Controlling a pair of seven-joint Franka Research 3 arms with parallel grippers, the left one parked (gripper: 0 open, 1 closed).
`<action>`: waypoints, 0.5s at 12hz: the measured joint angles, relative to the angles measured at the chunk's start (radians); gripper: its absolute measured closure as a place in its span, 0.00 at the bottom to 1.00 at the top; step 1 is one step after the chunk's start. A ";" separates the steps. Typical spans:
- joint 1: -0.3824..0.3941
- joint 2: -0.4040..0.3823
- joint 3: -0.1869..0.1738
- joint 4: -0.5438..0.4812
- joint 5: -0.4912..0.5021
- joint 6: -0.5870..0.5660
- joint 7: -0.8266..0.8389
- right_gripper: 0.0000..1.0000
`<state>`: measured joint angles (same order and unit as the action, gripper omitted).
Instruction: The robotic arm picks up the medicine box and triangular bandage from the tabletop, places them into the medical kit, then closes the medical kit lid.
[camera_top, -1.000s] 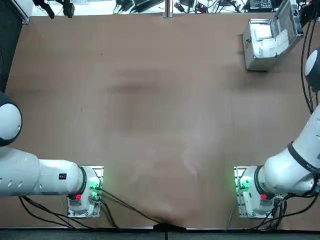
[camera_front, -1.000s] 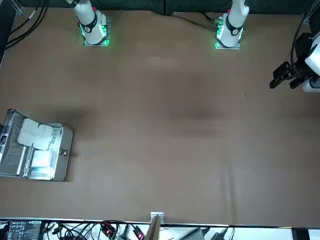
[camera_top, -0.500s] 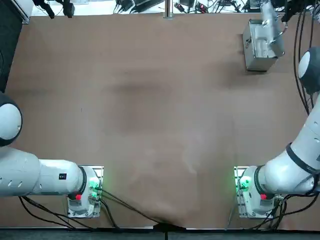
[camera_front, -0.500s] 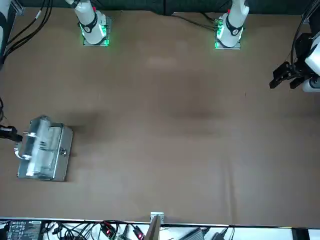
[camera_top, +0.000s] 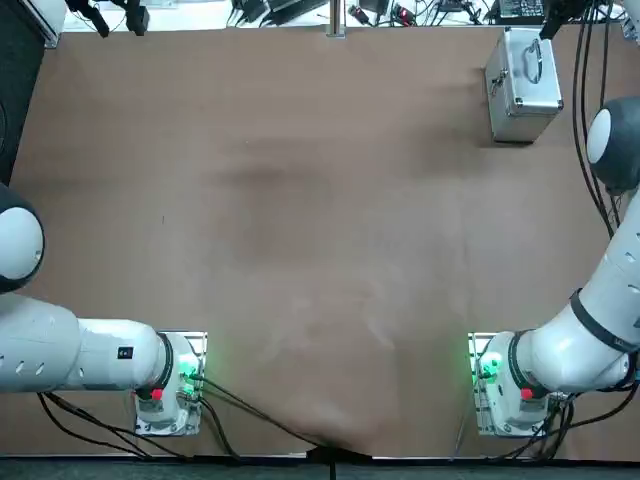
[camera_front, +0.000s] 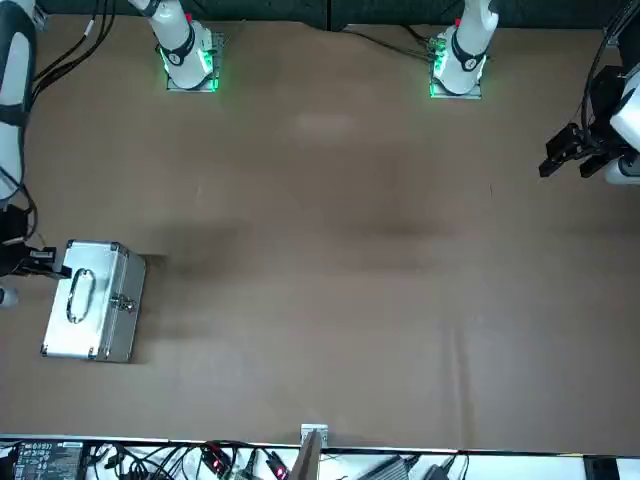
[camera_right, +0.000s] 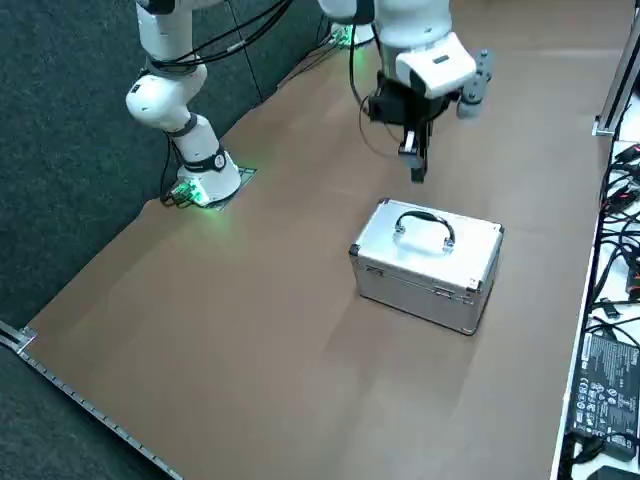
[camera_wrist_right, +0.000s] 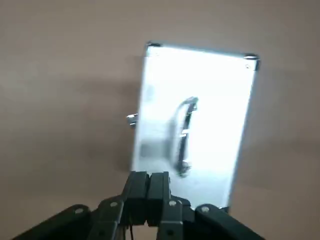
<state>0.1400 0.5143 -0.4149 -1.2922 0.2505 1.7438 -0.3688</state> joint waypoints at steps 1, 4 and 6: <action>0.020 -0.009 0.000 0.000 -0.002 -0.023 0.030 0.97; 0.093 -0.030 0.000 -0.001 -0.002 -0.105 0.176 0.97; 0.154 -0.044 0.000 -0.011 -0.002 -0.126 0.295 0.96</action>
<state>0.2940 0.4701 -0.4146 -1.3031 0.2482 1.6180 -0.0735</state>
